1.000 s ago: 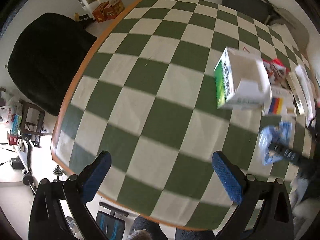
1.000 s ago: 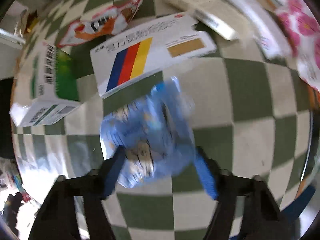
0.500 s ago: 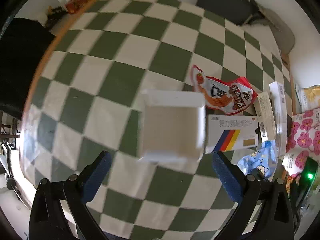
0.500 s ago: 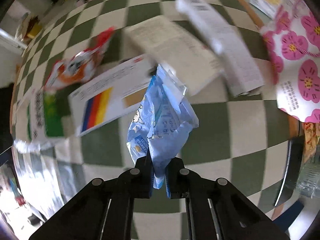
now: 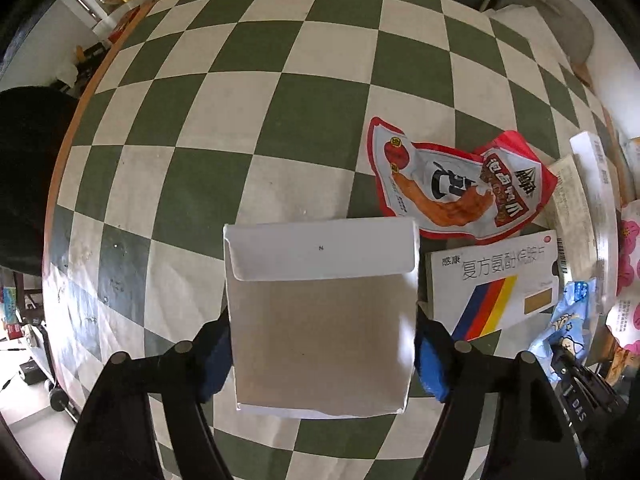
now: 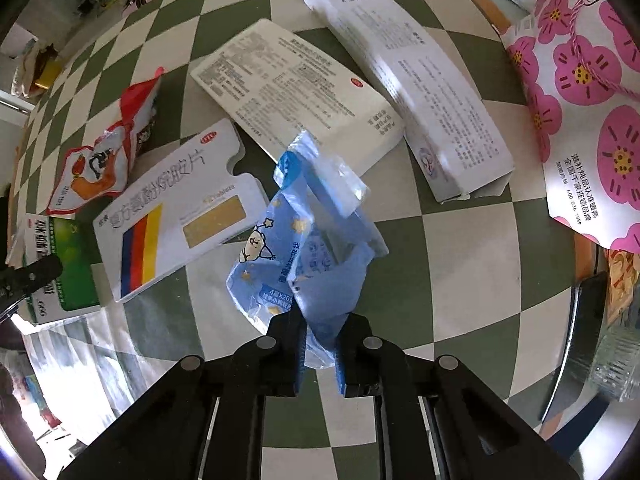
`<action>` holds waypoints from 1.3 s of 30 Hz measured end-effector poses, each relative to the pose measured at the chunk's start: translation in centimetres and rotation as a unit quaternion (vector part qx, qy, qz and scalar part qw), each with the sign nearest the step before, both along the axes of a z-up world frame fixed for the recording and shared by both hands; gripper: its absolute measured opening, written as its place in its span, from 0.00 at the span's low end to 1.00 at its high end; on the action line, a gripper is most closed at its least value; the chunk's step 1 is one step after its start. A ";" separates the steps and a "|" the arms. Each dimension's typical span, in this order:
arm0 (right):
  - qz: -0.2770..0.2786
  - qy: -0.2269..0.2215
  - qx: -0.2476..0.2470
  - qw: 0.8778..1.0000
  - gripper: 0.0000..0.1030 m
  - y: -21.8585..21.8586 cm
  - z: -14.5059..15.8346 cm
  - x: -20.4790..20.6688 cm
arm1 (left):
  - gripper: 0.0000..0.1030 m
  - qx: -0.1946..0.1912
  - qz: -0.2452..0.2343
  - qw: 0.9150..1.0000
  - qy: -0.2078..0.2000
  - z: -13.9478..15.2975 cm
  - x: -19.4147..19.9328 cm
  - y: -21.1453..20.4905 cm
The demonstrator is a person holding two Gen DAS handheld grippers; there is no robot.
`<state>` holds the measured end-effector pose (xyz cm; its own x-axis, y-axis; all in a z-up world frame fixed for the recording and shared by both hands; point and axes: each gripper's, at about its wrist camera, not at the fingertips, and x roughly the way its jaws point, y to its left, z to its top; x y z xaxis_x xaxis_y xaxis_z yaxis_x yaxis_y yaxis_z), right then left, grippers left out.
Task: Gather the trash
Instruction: 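Grasp the white medicine box with left tool while right tool grasps blue wrapper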
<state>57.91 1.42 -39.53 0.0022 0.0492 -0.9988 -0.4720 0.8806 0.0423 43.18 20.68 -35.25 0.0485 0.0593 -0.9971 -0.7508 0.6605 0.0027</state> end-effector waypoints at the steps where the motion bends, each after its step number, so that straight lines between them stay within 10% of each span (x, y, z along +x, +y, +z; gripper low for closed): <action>1: -0.001 0.000 0.000 1.000 0.12 -0.4 -0.1 0.3 | 0.70 0.001 0.000 1.000 -0.002 0.1 0.0 0.0; 21: 0.014 -0.048 0.064 0.997 0.07 -3.6 5.3 -5.4 | 0.69 0.065 -0.030 0.995 -0.065 7.2 -7.4 -6.4; 39: -0.018 -0.128 0.135 0.982 0.06 -10.8 16.6 -29.7 | 0.69 0.089 -0.129 0.974 -0.162 14.5 -28.0 -12.2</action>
<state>28.26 -9.38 -22.89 0.2577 0.3082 -0.9158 -0.4666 0.8696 0.1614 15.18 8.51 -20.73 0.3948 0.1742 -0.9021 -0.5409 0.8377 -0.0750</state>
